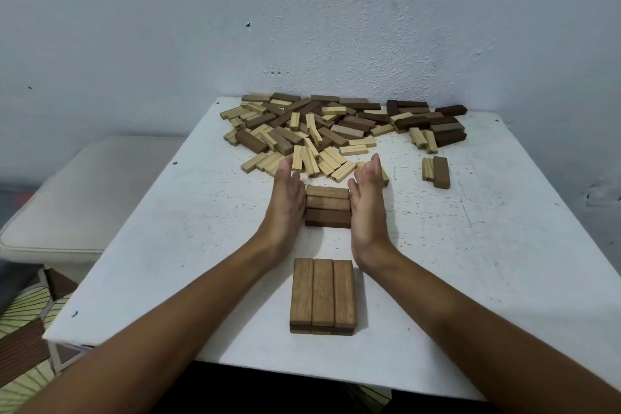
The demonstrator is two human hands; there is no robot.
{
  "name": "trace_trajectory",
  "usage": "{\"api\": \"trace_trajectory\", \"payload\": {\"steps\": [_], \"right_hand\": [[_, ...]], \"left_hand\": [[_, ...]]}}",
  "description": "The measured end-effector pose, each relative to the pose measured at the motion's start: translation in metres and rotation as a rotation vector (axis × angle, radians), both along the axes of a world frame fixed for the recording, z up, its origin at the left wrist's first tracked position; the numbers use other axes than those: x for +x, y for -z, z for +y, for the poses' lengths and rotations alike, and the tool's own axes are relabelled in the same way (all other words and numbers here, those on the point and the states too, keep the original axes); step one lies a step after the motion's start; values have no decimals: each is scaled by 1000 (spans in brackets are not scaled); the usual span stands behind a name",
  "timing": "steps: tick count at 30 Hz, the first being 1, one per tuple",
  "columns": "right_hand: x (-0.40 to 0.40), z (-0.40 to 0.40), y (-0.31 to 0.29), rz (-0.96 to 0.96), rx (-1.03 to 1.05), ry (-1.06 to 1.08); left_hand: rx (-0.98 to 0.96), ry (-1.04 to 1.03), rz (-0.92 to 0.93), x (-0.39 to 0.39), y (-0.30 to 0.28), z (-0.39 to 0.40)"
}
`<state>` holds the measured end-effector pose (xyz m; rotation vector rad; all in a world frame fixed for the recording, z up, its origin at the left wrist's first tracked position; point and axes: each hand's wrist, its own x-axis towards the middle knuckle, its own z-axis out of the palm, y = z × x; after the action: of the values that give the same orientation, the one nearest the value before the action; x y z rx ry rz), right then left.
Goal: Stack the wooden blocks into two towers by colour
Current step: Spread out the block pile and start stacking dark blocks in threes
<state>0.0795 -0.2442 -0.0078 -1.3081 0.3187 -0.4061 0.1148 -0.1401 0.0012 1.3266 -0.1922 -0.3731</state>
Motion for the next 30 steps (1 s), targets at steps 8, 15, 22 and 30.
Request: {"api": "trace_trajectory", "payload": {"steps": [8,15,22,30], "right_hand": [[3,2,4,-19,52,23],[-2,-2,1,-39,112,-19],[-2,-3,2,-46,98,-26],[-6,-17,-1,66,-129,18]], "left_hand": [[31,-10,-61,0,4,-4],[55,-10,-56,0,5,-6],[66,-10,-62,-1,5,-6],[160,-16,-122,6,7,13]]}}
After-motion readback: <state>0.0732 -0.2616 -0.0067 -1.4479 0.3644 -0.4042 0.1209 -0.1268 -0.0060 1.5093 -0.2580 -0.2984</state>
